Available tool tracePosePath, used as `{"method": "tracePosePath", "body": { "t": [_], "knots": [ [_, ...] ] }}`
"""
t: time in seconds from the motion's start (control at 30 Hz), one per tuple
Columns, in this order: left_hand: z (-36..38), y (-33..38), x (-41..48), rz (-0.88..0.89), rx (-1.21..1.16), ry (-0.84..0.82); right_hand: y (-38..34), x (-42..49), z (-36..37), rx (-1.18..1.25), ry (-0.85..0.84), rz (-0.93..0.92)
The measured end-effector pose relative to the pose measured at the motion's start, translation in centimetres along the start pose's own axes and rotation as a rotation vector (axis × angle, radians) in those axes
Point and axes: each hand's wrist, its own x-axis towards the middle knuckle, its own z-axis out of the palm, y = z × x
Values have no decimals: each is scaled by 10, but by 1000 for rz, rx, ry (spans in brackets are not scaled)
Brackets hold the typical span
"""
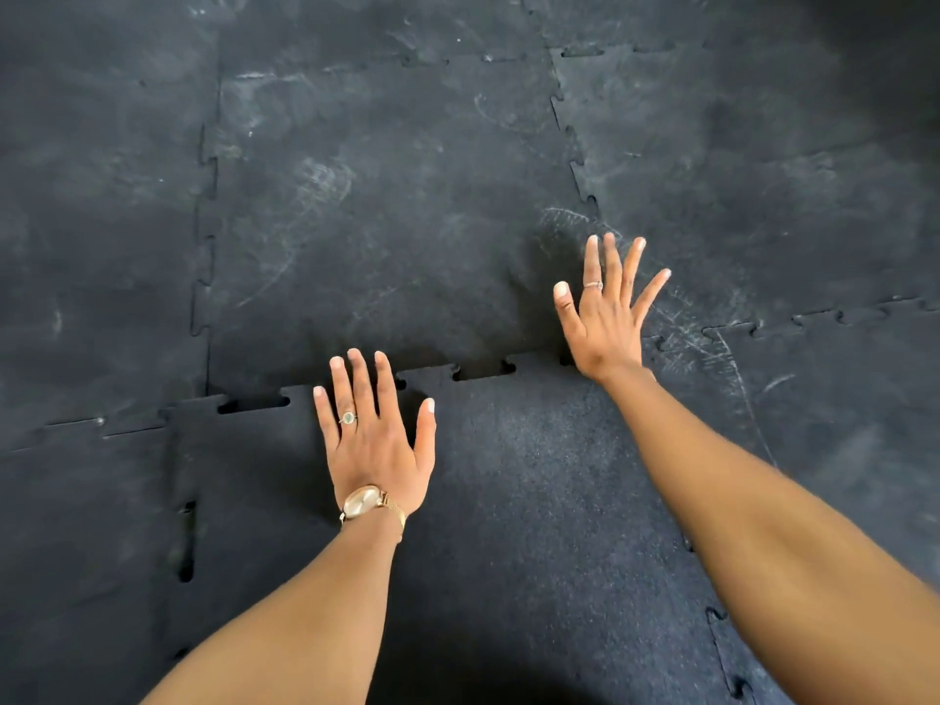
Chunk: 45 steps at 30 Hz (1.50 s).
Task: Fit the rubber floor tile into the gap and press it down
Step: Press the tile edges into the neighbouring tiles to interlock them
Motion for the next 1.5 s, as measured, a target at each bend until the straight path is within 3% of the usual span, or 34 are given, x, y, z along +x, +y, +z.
{"method": "tracePosePath", "body": {
  "t": [0.1,0.17,0.23,0.3,0.37,0.5,0.63,0.9,1.03,1.13,1.2,1.33,1.5],
  "knots": [
    [-1,0,1,-6,-14,-8,-47,-17,-3,107,84,-168],
    [-2,-1,1,-2,-21,-7,-80,-16,2,53,171,-243],
    [-1,-1,0,5,-26,1,-94,-5,7,-32,244,-138],
    [0,-1,1,0,-22,5,-89,5,17,-55,166,89],
    [1,-1,1,0,-20,10,-79,10,29,-1,56,203],
    [-1,0,1,-4,-14,1,-78,13,34,84,84,123],
    [-2,1,1,0,-17,4,-80,16,36,-51,59,163],
    [3,0,1,27,19,26,-79,9,39,-63,191,-86],
    [3,-1,1,24,18,48,-79,11,38,14,153,-50],
    [2,-1,-1,125,-10,62,-78,12,38,56,115,-18],
    [3,-1,0,199,-19,54,-77,12,38,106,122,-27],
    [4,0,1,177,-15,43,-76,9,37,191,178,-77],
    [4,-2,0,168,-40,85,-84,-4,39,-52,193,-89]
  ]
}}
